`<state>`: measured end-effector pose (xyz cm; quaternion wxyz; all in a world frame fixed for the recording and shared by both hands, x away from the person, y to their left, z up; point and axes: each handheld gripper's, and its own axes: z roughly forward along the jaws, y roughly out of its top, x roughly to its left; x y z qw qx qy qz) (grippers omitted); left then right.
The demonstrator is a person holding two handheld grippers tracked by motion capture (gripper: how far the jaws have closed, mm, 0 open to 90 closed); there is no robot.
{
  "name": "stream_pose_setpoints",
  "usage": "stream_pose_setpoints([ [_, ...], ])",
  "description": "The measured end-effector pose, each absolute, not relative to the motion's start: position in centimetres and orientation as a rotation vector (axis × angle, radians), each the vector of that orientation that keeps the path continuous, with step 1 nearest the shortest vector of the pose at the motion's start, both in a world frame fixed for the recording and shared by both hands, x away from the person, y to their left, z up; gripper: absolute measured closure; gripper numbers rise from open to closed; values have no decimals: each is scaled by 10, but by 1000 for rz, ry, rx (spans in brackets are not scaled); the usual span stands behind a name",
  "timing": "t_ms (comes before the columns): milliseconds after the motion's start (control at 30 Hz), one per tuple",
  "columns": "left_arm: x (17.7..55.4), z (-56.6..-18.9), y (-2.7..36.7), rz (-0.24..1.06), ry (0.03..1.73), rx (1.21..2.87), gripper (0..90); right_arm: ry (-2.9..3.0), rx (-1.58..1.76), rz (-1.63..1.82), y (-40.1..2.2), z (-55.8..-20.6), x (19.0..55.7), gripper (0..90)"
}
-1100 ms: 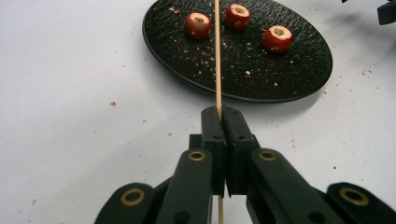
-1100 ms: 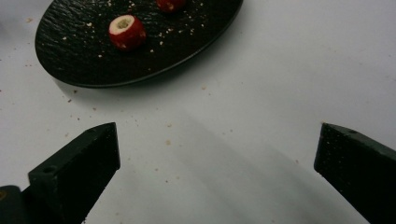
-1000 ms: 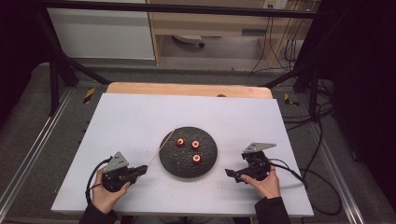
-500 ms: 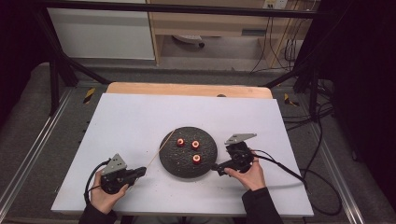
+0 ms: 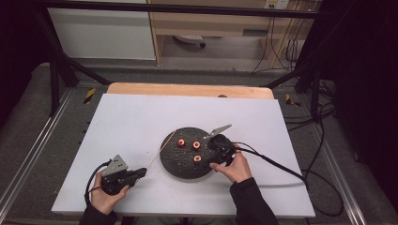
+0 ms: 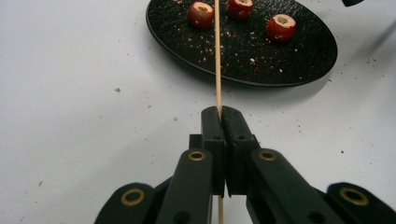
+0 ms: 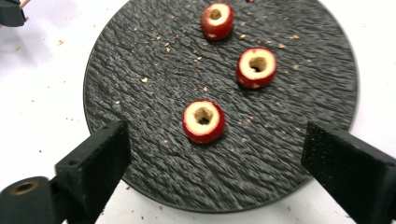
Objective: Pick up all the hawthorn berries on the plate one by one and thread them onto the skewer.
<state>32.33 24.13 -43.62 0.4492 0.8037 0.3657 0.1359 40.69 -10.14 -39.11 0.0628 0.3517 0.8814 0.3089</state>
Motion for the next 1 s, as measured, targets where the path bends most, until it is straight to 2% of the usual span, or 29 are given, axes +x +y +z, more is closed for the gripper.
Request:
stream_pose_setpoints([
  [333,324,-436,242,339,906,1989,884,2779,1012,750,-76,-399,422,261],
  [400,324,-436,242,340,906,1990,884,2785,1005,737,-74,-399,423,273],
  [467,324,-436,242,341,906,1990,884,2804,995,718,-71,-400,427,327],
  [767,324,-436,242,340,907,1994,884,2855,957,635,-62,-404,433,458],
  [967,325,-437,241,338,905,1999,884,2878,947,611,-60,-406,437,512],
  [1000,325,-437,241,339,905,1999,884,2881,954,592,-59,-406,437,546],
])
